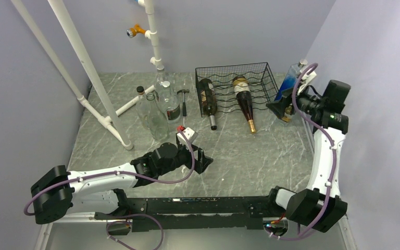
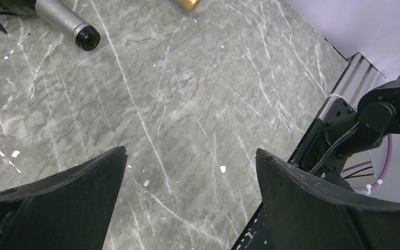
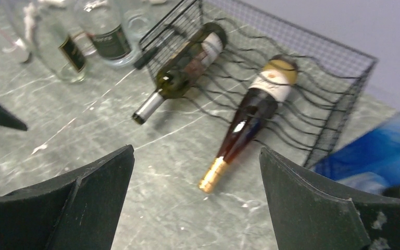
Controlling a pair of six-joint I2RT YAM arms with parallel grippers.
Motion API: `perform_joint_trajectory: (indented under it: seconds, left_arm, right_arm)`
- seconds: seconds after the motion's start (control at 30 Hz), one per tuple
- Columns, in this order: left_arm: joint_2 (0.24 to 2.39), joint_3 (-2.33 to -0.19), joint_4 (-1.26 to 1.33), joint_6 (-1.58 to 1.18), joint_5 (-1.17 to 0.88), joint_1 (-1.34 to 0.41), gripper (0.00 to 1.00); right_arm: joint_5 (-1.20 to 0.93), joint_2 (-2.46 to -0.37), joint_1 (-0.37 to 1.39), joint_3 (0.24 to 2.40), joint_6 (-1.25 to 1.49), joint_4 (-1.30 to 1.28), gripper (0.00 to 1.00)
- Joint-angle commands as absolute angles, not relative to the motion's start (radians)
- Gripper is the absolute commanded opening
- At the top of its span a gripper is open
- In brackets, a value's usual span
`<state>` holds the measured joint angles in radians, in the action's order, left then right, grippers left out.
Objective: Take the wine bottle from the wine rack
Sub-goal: Pick up the wine bottle from the wine rack.
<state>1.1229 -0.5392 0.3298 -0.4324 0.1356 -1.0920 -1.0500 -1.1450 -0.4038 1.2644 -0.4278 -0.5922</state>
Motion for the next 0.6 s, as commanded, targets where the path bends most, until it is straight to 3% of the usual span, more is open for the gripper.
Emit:
perform_joint_trajectory:
  seconds: [0.0,0.33,0.57]
  left_arm:
    - [1.091,-0.565,0.342,-0.479,0.139,-1.088,0.99]
    - [1.068,-0.551,0.286,-0.53,0.179,-1.088,0.99]
    - [1.051,-0.555,0.195,-0.564,0.227,-1.088,0.99]
  right_arm:
    - [-1.001,-1.129,-0.279,1.212,-0.473,-0.627,0.93]
    - [-0.805,-1.246,0.072,1.149,-0.387,-0.577,0.93]
    - [-0.66,-1.34,0.209,1.129,-0.272,-0.455,0.93]
